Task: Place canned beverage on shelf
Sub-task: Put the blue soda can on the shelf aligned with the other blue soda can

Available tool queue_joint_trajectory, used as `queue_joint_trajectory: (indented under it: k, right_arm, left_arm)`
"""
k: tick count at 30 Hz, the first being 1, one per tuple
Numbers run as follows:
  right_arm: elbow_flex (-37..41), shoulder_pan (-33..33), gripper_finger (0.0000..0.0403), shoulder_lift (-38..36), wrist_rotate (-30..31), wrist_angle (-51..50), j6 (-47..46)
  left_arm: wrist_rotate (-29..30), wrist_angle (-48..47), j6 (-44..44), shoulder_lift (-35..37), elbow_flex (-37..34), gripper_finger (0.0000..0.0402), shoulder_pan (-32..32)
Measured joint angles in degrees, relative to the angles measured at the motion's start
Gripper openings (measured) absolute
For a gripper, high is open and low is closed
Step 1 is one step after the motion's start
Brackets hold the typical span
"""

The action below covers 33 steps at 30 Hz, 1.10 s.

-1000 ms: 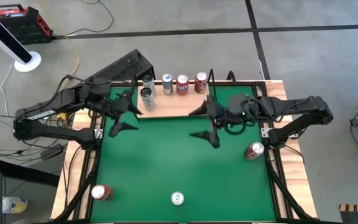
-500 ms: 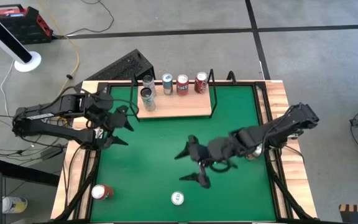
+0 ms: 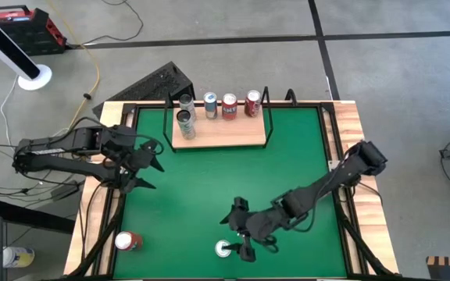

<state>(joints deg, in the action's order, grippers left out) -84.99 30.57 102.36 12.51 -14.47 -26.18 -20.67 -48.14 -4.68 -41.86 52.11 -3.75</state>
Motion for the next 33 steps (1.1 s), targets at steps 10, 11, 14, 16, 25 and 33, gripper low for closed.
queue_joint_trajectory:
  k: [10,11,14,16,25,33]
  right_arm:
    - [-0.12,2.45,0.0391,2.88,1.51,0.45,7.38]
    - [-0.05,2.45,0.0391,3.03,1.40,-0.18,9.67]
    - [-0.08,1.89,0.0391,4.00,-1.08,0.37,12.97]
    - [-0.03,1.38,0.0391,4.46,-2.93,-0.29,13.05]
    - [0.00,-0.18,0.0391,4.93,-6.43,-0.51,23.59]
    - [0.08,-1.49,0.0391,8.49,-10.93,0.63,32.46]
  left_arm:
    - [-0.55,0.60,-2.21,-0.13,-0.82,0.0290,-0.02]
    - [-0.56,0.88,-2.36,-0.13,-0.82,0.0290,-0.01]
    - [-0.57,1.91,-2.59,-0.11,-0.82,0.0290,-0.02]
    - [-0.57,2.17,-2.59,-0.16,-0.82,0.0290,-0.02]
    - [-0.57,2.66,-3.11,-0.13,-0.82,0.0290,-0.02]
    - [-0.50,2.64,-2.72,-0.13,-0.82,0.0290,-0.02]
